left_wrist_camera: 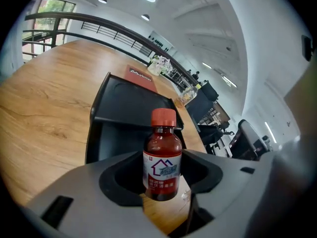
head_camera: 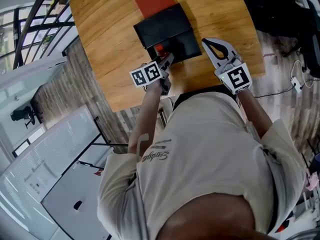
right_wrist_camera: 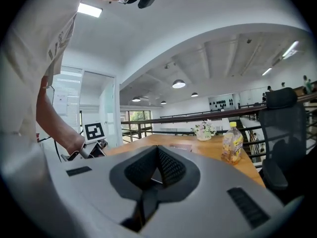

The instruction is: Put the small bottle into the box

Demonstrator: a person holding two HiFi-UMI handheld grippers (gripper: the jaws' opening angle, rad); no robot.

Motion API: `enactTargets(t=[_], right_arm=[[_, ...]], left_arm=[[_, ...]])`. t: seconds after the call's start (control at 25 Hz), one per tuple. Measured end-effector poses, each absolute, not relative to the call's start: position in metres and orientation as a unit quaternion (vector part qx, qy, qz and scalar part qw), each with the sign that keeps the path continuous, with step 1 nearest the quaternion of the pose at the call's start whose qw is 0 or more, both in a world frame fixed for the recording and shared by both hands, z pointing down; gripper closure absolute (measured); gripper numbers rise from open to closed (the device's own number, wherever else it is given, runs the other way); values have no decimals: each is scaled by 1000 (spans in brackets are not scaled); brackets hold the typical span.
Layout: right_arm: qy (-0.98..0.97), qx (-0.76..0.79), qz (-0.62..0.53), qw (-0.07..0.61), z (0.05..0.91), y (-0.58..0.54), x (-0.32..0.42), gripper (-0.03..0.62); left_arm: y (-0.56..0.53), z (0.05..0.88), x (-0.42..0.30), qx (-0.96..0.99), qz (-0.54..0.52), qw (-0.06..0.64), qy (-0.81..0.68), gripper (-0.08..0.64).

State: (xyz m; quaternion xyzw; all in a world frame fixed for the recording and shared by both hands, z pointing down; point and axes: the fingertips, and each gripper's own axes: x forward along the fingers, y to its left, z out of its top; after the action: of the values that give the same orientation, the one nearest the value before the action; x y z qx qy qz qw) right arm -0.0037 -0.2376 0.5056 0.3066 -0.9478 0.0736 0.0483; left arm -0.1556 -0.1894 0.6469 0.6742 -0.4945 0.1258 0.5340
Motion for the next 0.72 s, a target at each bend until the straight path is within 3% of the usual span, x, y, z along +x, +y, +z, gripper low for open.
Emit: enactTargets(t=[0.72], right_arm=[[-950,293,94,44,527,-261,-4,597]], left_arm=[[-186,705,-160,601,223,599,-480,330]])
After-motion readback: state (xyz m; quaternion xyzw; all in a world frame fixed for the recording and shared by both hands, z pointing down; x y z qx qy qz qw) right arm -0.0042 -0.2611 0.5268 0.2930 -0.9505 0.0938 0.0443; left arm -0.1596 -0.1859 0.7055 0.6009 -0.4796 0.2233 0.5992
